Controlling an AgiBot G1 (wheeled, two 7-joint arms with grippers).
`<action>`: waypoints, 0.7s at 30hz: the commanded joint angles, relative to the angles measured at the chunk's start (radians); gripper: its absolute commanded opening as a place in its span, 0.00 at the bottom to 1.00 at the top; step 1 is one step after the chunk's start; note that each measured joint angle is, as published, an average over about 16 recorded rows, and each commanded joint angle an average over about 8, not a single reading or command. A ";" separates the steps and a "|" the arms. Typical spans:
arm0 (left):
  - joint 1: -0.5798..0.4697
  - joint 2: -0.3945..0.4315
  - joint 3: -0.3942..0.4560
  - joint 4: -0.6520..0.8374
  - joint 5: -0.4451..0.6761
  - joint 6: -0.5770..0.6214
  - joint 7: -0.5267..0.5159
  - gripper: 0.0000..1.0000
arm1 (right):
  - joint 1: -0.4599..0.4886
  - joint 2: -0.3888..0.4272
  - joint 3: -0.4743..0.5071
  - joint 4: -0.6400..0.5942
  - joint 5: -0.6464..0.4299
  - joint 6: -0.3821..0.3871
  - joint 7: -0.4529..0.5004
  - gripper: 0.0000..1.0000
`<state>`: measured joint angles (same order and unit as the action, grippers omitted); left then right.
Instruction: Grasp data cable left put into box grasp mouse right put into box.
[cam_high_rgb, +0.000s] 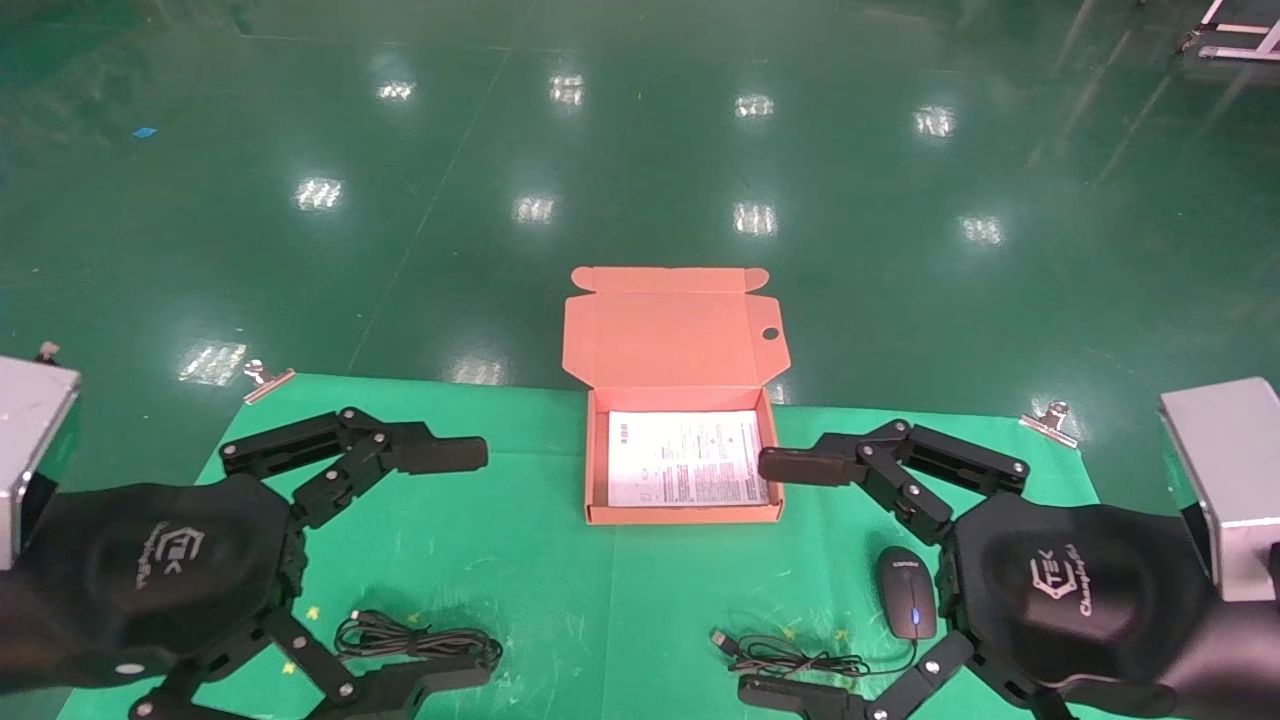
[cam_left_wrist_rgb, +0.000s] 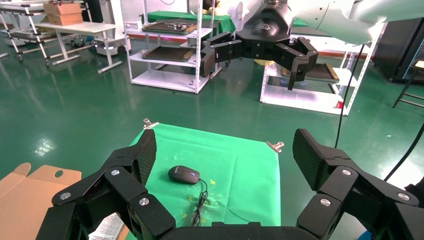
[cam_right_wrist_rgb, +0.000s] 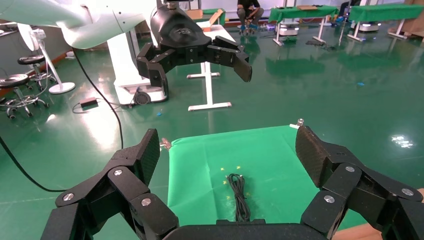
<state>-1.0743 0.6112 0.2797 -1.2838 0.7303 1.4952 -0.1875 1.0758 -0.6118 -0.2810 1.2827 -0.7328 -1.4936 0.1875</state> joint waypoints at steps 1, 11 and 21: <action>0.000 0.000 0.000 0.000 0.000 0.000 0.000 1.00 | 0.000 0.000 0.000 0.000 0.000 0.000 0.000 1.00; 0.000 0.000 0.000 0.000 0.000 0.000 0.000 1.00 | 0.000 0.000 0.000 0.000 0.000 0.000 0.000 1.00; -0.011 0.000 0.007 0.000 0.017 0.002 0.000 1.00 | 0.008 0.001 0.001 0.005 -0.018 0.001 -0.023 1.00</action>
<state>-1.0980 0.6123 0.2960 -1.2819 0.7668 1.4994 -0.1931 1.0895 -0.6089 -0.2825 1.2929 -0.7708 -1.4911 0.1520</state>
